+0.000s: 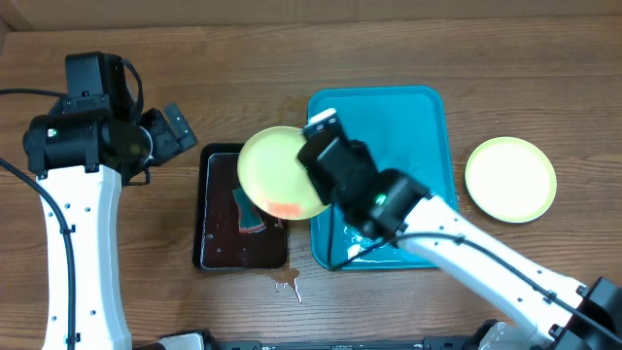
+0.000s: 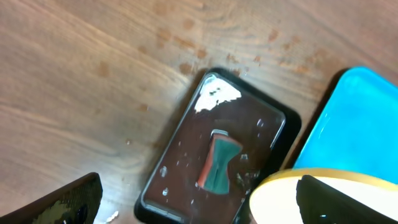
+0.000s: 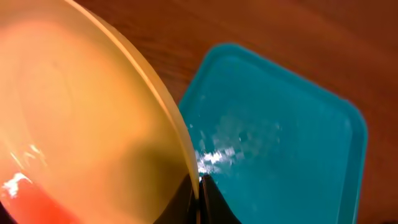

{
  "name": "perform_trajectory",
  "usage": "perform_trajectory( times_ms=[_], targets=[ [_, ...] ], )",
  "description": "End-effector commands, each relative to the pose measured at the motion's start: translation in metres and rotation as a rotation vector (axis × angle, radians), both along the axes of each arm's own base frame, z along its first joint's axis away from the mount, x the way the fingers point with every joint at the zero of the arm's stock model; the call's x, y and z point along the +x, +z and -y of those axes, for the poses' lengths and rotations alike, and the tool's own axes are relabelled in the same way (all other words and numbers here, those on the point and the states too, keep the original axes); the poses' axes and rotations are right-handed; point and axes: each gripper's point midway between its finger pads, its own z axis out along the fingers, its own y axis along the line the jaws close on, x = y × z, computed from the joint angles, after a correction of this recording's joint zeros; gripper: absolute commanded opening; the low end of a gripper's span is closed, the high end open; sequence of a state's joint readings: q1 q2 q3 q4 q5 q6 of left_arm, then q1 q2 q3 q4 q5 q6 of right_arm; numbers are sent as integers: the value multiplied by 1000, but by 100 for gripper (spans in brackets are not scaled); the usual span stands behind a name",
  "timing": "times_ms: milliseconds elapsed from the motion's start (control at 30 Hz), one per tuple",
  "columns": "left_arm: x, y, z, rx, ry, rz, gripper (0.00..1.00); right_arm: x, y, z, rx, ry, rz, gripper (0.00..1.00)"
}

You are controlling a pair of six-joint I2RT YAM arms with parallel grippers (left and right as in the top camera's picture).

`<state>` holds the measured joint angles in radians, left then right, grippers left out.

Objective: Clean dirty plates on tray and stack at the side
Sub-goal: 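Lift the yellow plate with the right gripper and tilt it over the black tray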

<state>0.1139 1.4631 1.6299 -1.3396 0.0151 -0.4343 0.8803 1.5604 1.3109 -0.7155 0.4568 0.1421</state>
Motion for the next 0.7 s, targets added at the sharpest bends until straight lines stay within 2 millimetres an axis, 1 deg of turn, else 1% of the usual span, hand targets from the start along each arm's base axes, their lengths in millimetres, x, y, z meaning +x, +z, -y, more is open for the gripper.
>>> perform_trajectory(
  times_ms=[0,67,167,400,500,667],
  targets=[
    [-4,3,-1,0,-7,-10,100,3,17,-3,-91,-13,124,4],
    [-8,1,0,-2,-7,-30,100,0,18,-9,-99,-8,147,4],
    [-8,0,0,-2,-7,-33,100,-6,23,-16,-105,1,176,4],
    [-8,0,0,-3,-7,-31,100,-16,33,-25,-122,-4,244,4],
    [-8,0,0,-3,-7,-31,100,-17,42,-26,-134,-32,302,4],
    [-8,0,0,-3,-7,-31,100,-23,48,-30,-148,-32,340,4]
  ],
)
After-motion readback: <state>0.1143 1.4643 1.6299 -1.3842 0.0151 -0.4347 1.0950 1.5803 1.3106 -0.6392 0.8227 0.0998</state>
